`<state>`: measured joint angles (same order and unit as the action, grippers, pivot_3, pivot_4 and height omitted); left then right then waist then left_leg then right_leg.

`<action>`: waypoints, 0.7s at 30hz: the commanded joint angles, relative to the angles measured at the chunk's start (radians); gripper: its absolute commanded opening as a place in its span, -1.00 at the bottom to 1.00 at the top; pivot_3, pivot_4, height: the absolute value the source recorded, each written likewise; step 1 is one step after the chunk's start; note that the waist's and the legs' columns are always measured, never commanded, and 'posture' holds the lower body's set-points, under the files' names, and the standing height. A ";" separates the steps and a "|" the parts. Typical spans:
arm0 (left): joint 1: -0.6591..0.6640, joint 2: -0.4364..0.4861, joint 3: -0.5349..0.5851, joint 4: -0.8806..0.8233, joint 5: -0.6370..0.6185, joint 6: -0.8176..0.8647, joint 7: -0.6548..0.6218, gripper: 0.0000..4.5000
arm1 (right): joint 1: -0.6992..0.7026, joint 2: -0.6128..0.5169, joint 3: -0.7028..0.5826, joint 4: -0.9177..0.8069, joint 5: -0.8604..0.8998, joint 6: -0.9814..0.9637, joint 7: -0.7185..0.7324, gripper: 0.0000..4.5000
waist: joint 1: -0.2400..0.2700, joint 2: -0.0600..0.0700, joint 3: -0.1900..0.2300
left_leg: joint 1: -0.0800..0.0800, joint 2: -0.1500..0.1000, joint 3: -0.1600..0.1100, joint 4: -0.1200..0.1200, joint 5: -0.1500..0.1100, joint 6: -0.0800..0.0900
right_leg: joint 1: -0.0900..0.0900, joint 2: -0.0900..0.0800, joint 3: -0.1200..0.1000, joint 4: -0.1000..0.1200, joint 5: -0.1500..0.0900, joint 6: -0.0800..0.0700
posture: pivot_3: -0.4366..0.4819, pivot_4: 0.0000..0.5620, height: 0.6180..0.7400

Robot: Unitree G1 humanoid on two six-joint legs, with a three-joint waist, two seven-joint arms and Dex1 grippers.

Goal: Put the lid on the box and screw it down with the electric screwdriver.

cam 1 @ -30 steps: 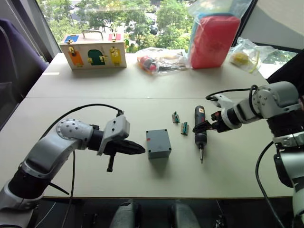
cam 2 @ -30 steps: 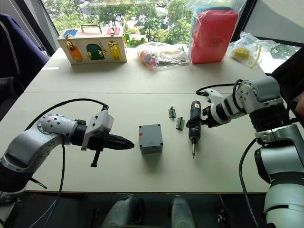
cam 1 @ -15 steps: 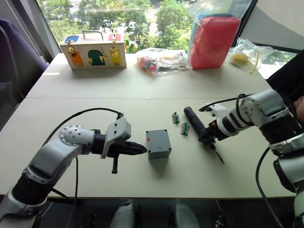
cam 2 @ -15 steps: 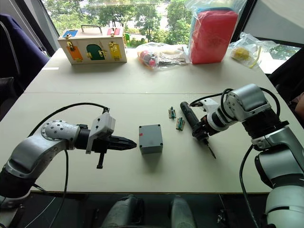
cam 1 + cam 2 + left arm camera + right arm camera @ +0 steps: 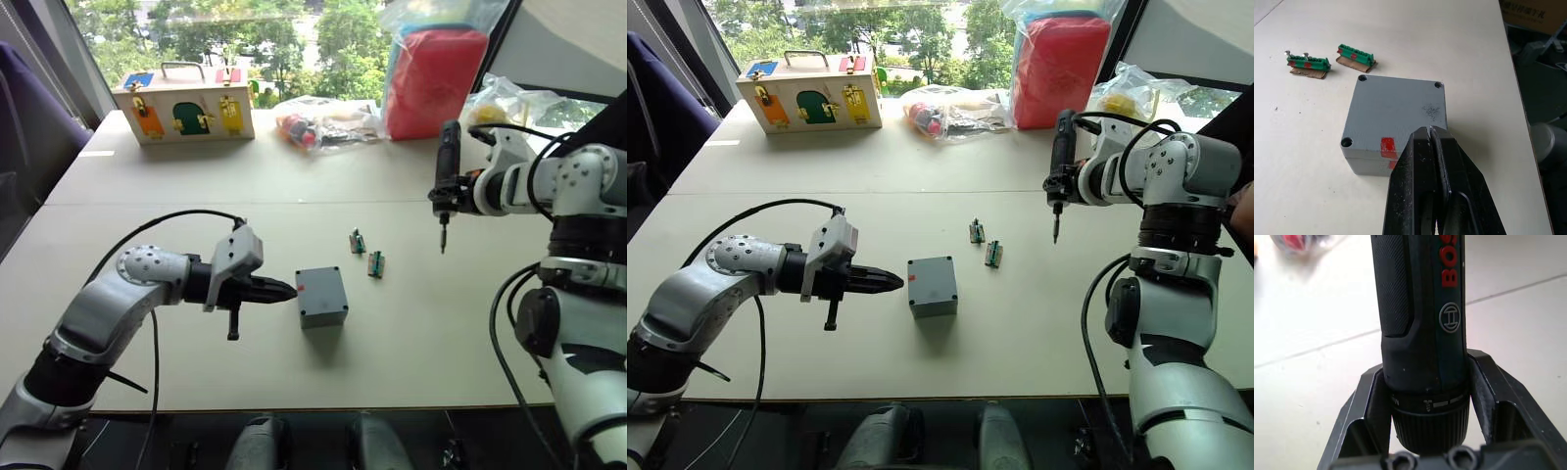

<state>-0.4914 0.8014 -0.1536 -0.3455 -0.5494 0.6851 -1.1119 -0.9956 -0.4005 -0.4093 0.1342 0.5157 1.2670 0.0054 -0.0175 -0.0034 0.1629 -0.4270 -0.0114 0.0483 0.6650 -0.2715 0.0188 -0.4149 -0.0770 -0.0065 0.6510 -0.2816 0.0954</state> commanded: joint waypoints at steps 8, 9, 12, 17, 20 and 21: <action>-0.075 -0.090 -0.064 0.095 0.035 0.003 -0.005 -1.00 | 0.440 0.185 0.202 -0.645 0.161 -0.508 0.398 -0.17 | 0.006 -0.002 -0.001 | 0.003 -0.002 0.000 0.003 -0.003 0.005 | 0.006 0.000 0.000 -0.001 0.000 0.001 | -0.05 -0.47 1.00; -0.078 -0.104 -0.080 0.106 0.054 -0.009 -0.002 -1.00 | 0.482 0.195 0.237 -0.660 0.154 -0.532 0.408 -0.17 | 0.004 -0.002 -0.001 | 0.005 -0.003 0.000 0.003 -0.004 0.006 | 0.007 0.000 0.000 -0.001 0.000 0.001 | -0.05 -0.47 1.00; -0.086 -0.143 -0.116 0.145 0.108 -0.047 0.016 -1.00 | 0.557 0.203 0.323 -0.658 0.098 -0.619 0.430 -0.17 | 0.002 -0.002 -0.001 | 0.006 -0.003 0.000 0.003 -0.004 0.007 | 0.007 0.000 0.000 0.000 0.000 0.001 | -0.05 -0.47 1.00; -0.076 -0.187 -0.156 0.179 0.165 -0.086 0.026 -1.00 | 0.622 0.196 0.421 -0.624 0.000 -0.733 0.458 -0.17 | 0.004 -0.002 -0.001 | 0.005 -0.003 0.000 0.002 -0.003 0.006 | 0.006 0.000 0.001 0.000 0.000 0.001 | -0.05 -0.47 1.00; -0.068 -0.195 -0.165 0.188 0.184 -0.093 0.027 -1.00 | 0.633 0.196 0.431 -0.611 -0.022 -0.769 0.453 -0.17 | 0.004 -0.002 -0.001 | 0.005 -0.003 0.000 0.003 -0.003 0.006 | 0.006 0.000 0.001 0.000 0.000 0.001 | -0.05 -0.47 1.00; -0.062 -0.196 -0.170 0.194 0.195 -0.099 0.026 -1.00 | 0.638 0.194 0.434 -0.604 -0.031 -0.782 0.452 -0.17 | 0.004 -0.002 -0.001 | 0.005 -0.003 0.000 0.003 -0.003 0.006 | 0.006 -0.001 0.001 0.000 0.000 0.001 | -0.05 -0.47 1.00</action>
<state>-0.5601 0.6055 -0.3140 -0.1493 -0.3779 0.6039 -1.0860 -0.3461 -0.2099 0.0332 -0.4348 0.4949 0.5479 0.4564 -0.0133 -0.0052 0.1620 -0.4216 -0.0145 0.0480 0.6679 -0.2748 0.0246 -0.4087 -0.0778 -0.0059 0.6510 -0.2816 0.0963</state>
